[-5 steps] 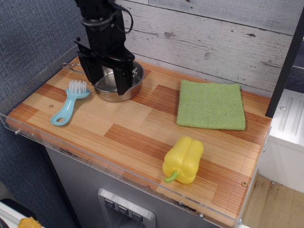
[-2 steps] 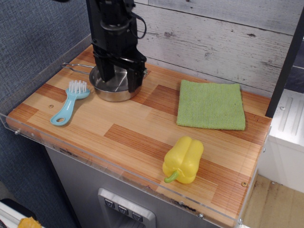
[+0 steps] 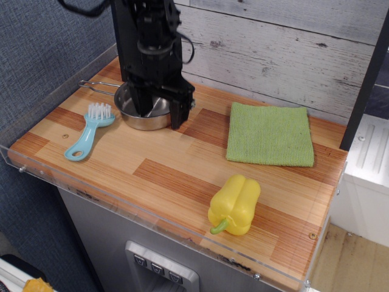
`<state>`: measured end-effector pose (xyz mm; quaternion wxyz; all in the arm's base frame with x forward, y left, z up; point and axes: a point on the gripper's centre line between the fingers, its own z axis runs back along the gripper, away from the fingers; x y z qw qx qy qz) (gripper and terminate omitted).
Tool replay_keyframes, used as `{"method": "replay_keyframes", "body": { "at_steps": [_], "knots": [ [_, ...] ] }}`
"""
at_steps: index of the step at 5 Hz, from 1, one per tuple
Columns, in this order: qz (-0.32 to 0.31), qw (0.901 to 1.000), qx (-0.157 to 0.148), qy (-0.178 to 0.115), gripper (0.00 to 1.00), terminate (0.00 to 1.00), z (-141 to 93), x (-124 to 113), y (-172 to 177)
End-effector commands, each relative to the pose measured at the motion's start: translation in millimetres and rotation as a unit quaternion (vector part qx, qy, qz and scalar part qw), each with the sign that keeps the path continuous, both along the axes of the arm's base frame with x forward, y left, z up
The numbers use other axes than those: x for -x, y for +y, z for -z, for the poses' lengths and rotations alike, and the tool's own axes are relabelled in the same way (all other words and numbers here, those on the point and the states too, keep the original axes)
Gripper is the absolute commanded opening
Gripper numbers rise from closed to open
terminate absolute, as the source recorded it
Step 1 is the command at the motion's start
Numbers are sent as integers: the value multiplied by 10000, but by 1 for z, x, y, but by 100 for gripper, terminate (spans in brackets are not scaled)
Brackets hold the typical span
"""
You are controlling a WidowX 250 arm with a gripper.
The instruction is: Put the silver pot on top of the green cloth.
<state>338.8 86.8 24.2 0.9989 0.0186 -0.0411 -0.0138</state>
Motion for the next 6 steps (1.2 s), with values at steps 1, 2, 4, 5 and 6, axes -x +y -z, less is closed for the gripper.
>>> {"method": "replay_keyframes", "body": {
  "at_steps": [1,2,4,5,6],
  "knots": [
    [-315,9993,75,-182,0,0,-8,3,0],
    [-412,9988,159,-226,0,0,-13,8,2],
    [-388,9990,49,-232,0,0,-26,16,20],
    [70,9991,-213,-366,0,0,-47,15,34],
    [519,9945,-506,-751,0,0,-92,10,25]
  ]
}}
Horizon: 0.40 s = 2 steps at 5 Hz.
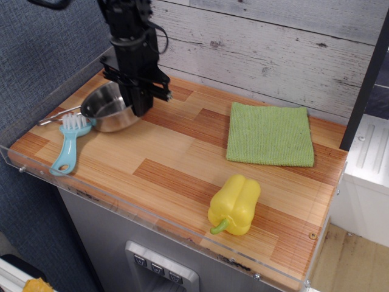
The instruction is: Put the silver pot on top of the green cloth.
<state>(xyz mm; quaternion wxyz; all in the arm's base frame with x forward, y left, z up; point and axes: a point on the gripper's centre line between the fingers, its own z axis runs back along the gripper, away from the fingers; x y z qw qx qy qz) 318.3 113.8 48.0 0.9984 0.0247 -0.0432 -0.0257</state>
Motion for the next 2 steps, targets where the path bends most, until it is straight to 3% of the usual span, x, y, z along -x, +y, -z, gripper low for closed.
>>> {"method": "replay_keyframes", "body": {
  "at_steps": [1,2],
  "knots": [
    [786,9917,-357,-949,0,0,-93,-20,-33],
    [1304,9861,-409,-941,0,0,-111,-27,-86]
  ]
}}
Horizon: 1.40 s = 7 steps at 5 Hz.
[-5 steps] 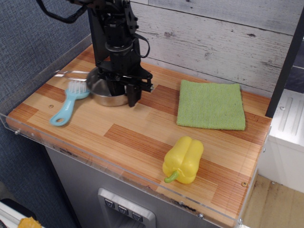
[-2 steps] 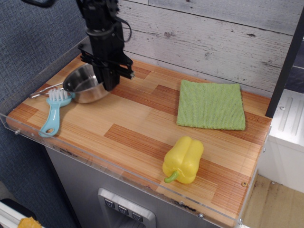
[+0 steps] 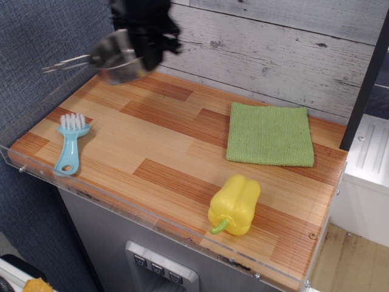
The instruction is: Put the silver pot on top of the green cloth.
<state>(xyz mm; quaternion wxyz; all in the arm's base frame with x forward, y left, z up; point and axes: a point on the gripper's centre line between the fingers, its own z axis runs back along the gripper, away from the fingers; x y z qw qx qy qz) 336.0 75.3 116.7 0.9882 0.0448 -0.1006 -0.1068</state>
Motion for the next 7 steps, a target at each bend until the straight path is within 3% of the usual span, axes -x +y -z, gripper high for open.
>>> {"method": "replay_keyframes", "body": {
  "at_steps": [1,3,4,7],
  "knots": [
    [778,9963,-7,-369,0,0,-48,-11,-96],
    [1019,9948,1,-10,0,0,-31,-17,-167],
    [1007,9947,30,202,0,0,-9,-18,-175],
    [573,9980,-38,253,0,0,37,-27,-162]
  ]
}}
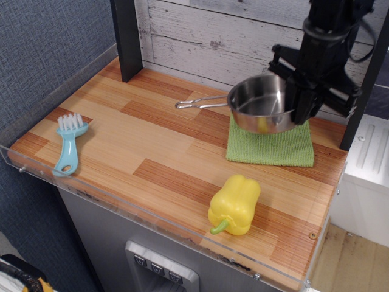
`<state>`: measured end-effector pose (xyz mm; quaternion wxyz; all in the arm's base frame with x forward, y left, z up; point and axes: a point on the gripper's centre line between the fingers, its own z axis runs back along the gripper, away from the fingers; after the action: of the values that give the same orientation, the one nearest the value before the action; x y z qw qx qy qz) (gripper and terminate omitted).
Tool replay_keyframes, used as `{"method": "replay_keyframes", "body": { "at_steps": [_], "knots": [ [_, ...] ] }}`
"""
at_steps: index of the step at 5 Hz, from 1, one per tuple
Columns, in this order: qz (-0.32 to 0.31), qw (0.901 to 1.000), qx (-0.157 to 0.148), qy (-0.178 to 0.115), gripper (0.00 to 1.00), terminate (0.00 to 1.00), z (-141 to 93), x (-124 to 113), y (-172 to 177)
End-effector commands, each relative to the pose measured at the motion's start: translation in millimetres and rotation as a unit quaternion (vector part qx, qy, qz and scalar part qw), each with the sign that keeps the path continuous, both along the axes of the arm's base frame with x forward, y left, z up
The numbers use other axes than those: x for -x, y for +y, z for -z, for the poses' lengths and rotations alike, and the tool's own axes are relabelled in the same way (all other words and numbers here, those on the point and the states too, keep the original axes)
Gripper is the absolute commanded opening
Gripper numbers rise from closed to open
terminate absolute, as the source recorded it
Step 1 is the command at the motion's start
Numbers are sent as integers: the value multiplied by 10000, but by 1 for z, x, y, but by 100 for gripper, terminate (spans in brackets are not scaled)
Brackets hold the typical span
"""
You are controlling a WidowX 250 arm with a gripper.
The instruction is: Put the silver pot on top of the green cloth.
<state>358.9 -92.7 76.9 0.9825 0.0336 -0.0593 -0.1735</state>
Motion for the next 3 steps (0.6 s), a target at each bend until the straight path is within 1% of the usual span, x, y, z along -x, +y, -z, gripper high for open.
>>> {"method": "replay_keyframes", "body": {
  "at_steps": [1,2,3],
  "knots": [
    [-93,9993,-80,-341,0,0,10,-10,5],
    [-34,9993,-96,-358,0,0,15,-15,4],
    [40,9991,-37,-416,0,0,12,-17,0]
  ]
}}
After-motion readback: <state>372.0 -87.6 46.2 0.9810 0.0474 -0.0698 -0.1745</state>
